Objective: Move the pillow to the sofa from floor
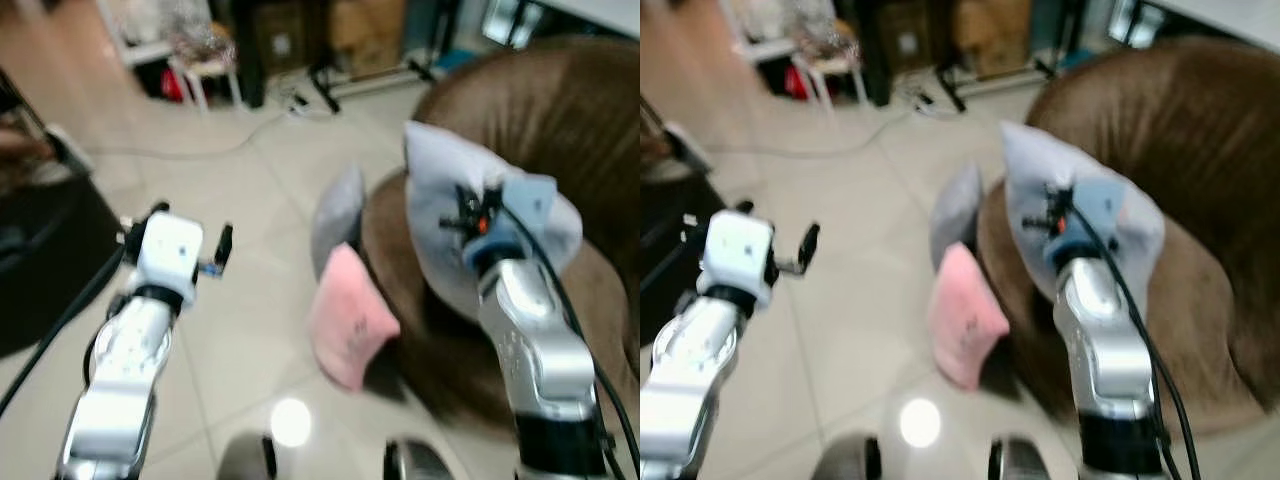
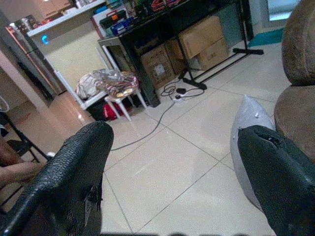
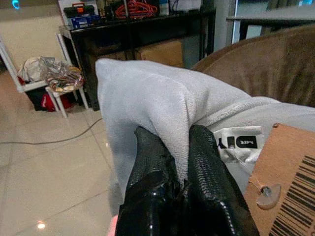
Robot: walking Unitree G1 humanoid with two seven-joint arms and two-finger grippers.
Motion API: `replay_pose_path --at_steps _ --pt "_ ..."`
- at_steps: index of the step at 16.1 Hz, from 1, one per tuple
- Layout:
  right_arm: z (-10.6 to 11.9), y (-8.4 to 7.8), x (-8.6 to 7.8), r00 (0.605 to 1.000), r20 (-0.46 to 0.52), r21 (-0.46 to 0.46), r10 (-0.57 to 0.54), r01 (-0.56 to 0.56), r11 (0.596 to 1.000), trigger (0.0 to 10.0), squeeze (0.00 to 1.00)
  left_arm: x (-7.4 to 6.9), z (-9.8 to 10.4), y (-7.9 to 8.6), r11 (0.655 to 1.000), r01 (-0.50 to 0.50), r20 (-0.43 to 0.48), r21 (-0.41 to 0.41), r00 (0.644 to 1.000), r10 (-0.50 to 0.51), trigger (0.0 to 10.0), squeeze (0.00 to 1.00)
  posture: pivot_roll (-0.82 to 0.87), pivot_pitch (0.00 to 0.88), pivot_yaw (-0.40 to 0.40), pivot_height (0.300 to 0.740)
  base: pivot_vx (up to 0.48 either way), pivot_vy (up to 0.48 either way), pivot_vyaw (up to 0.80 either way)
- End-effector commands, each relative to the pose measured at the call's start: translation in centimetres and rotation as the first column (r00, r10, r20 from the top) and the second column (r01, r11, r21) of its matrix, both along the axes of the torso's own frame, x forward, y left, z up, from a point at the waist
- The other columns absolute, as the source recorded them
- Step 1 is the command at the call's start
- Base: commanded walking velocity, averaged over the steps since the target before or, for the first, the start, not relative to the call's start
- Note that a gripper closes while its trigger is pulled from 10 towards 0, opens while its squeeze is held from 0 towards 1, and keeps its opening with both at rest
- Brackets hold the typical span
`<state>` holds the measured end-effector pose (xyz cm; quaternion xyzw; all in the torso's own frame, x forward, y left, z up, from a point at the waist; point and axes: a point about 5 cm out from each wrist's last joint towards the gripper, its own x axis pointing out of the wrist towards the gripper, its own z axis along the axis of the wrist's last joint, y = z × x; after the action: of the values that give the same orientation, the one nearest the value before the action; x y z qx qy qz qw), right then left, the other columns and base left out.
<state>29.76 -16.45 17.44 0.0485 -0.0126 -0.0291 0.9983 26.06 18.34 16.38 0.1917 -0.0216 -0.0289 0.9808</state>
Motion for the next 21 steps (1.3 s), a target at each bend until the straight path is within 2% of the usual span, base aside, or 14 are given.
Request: replay_pose_path --at_steps 1,3,10,12,16,18,19,21 --pt "1.3 -0.1 -0.5 0.998 0.061 0.044 -0.003 0.001 0.999 10.0 0.0 0.1 -0.2 -0.2 1.0 0.014 -0.012 -0.004 1.0 -0.014 10.0 0.0 -0.12 0.0 0.057 0.723 0.0 0.0 0.0" --pt "1.1 0.3 -0.7 0.998 0.058 0.042 0.012 -0.014 0.999 10.0 0.0 0.2 -0.2 -0.3 1.0 0.019 -0.014 -0.006 1.0 -0.019 10.0 0.0 -0.12 0.0 0.059 0.74 0.0 0.0 0.0" --pt "1.2 0.3 -0.8 0.998 0.064 0.044 0.012 -0.015 0.999 10.0 0.0 0.7 -0.3 -0.6 1.0 0.027 -0.013 -0.016 1.0 -0.027 10.0 0.0 -0.14 0.0 0.063 0.74 0.0 0.0 0.0" --pt "1.3 0.3 -0.6 0.998 0.068 0.071 0.01 -0.015 0.997 10.0 0.0 0.6 0.0 -0.6 1.0 0.011 0.008 -0.026 1.0 -0.01 10.0 0.0 -0.13 0.0 0.06 0.74 0.0 0.0 0.0" --pt "1.9 0.3 -0.5 0.995 0.092 0.114 -0.029 0.018 0.993 10.0 0.0 0.7 0.7 -0.1 1.0 0.021 0.043 -0.013 0.999 -0.021 10.0 0.0 -0.11 0.0 0.068 0.74 0.0 0.0 -0.78" --pt "2.3 -0.2 -0.5 0.984 0.12 0.126 -0.128 0.113 0.986 10.0 0.0 0.8 0.8 -0.1 1.0 0.026 0.047 -0.009 0.999 -0.025 10.0 0.0 -0.12 0.0 0.068 0.74 0.0 0.0 -0.78" --pt "2.4 0.0 -0.4 0.984 0.138 0.157 -0.111 0.089 0.984 10.0 0.0 0.8 0.8 -0.2 1.0 0.026 0.047 -0.01 0.999 -0.026 10.0 0.0 -0.12 0.0 0.068 0.74 0.0 0.0 -0.8" --pt "2.3 0.0 -0.4 0.983 0.14 0.14 -0.12 0.1 0.985 10.0 0.0 0.8 0.7 -0.3 1.0 0.021 0.05 -0.013 0.999 -0.02 10.0 0.0 -0.1 0.0 0.054 0.74 0.0 0.0 -0.4"
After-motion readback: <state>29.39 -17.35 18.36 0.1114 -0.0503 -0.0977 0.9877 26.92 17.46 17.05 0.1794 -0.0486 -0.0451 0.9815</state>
